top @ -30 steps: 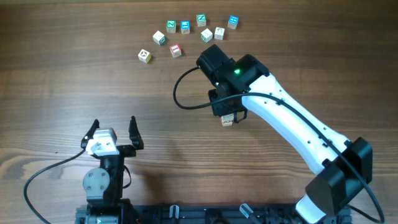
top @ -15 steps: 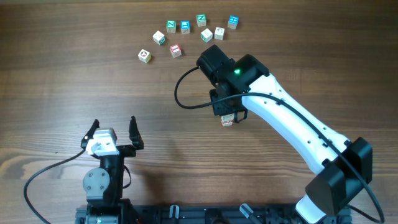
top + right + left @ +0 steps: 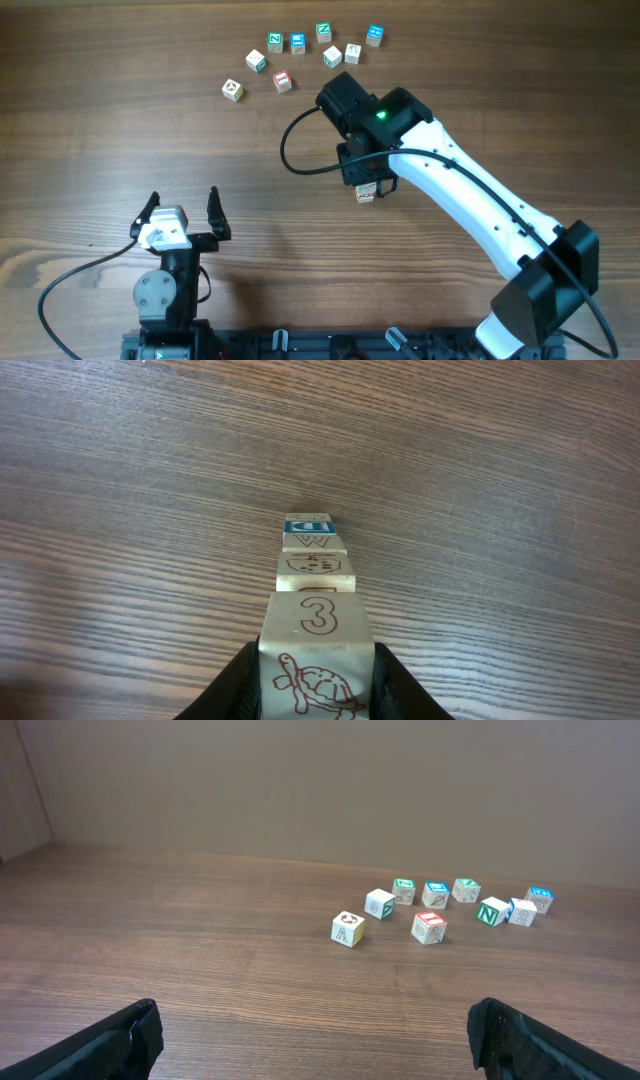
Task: Form a tower
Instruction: 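Lower the turtle block onto the B block on top, then open the right gripper and lift away from the tower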
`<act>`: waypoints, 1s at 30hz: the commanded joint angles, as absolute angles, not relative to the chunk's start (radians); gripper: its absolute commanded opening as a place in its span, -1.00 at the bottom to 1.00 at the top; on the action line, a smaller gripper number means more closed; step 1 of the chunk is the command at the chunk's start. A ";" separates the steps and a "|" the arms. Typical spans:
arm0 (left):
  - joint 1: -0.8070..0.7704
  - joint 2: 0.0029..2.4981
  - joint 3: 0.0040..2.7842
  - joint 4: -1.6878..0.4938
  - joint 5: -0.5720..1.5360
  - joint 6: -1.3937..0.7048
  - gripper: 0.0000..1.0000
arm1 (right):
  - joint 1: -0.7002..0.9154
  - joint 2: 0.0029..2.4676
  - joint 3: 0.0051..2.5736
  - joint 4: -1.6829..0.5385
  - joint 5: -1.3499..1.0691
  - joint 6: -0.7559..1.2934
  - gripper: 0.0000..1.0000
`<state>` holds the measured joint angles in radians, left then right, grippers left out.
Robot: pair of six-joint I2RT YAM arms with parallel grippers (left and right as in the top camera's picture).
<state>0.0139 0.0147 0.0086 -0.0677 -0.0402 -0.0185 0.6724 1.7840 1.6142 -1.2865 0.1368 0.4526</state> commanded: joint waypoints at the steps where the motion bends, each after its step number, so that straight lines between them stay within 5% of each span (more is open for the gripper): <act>1: 0.020 0.010 0.006 -0.068 -0.053 0.000 1.00 | 0.672 1.810 1.607 -1.288 0.161 0.474 -0.56; 30: 0.020 0.010 0.006 -0.068 -0.054 0.000 1.00 | 0.669 1.808 1.567 -1.230 0.161 0.475 -0.43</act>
<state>0.0139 0.0147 0.0086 -0.0677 -0.0402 -0.0185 0.6724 1.7844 1.5738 -1.2327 0.1398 0.4568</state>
